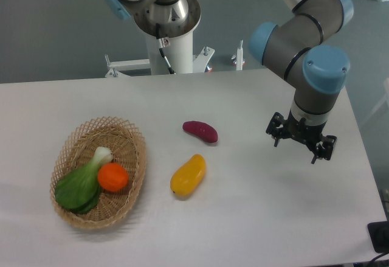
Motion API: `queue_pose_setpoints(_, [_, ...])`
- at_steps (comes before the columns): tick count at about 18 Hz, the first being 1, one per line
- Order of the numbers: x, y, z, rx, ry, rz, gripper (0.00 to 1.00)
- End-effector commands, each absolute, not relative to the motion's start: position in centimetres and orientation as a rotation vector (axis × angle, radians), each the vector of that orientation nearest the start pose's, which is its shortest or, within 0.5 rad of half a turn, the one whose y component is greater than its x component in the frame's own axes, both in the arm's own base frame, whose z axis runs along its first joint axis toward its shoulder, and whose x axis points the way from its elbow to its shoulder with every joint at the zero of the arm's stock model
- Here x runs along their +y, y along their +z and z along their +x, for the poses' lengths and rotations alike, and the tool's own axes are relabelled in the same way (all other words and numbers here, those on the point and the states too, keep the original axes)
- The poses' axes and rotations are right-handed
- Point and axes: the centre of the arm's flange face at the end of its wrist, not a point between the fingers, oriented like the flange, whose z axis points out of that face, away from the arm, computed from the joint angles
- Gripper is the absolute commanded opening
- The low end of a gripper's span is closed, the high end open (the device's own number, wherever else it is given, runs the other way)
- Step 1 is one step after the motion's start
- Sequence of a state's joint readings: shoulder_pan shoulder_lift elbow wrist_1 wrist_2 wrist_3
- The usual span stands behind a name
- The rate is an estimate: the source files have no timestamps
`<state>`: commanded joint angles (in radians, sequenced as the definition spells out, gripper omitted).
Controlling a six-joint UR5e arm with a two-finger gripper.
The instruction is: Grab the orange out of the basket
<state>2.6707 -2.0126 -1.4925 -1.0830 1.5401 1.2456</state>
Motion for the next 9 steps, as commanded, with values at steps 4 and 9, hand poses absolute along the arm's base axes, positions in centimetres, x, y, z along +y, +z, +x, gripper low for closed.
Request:
queue_pose_setpoints(4, [42.10,32.02,-52.50,0.225,0.166,-3.065,1.00])
queue_pose_setpoints(9, [42.74,32.20,-51.80,0.180,0.162,-3.067,1.00])
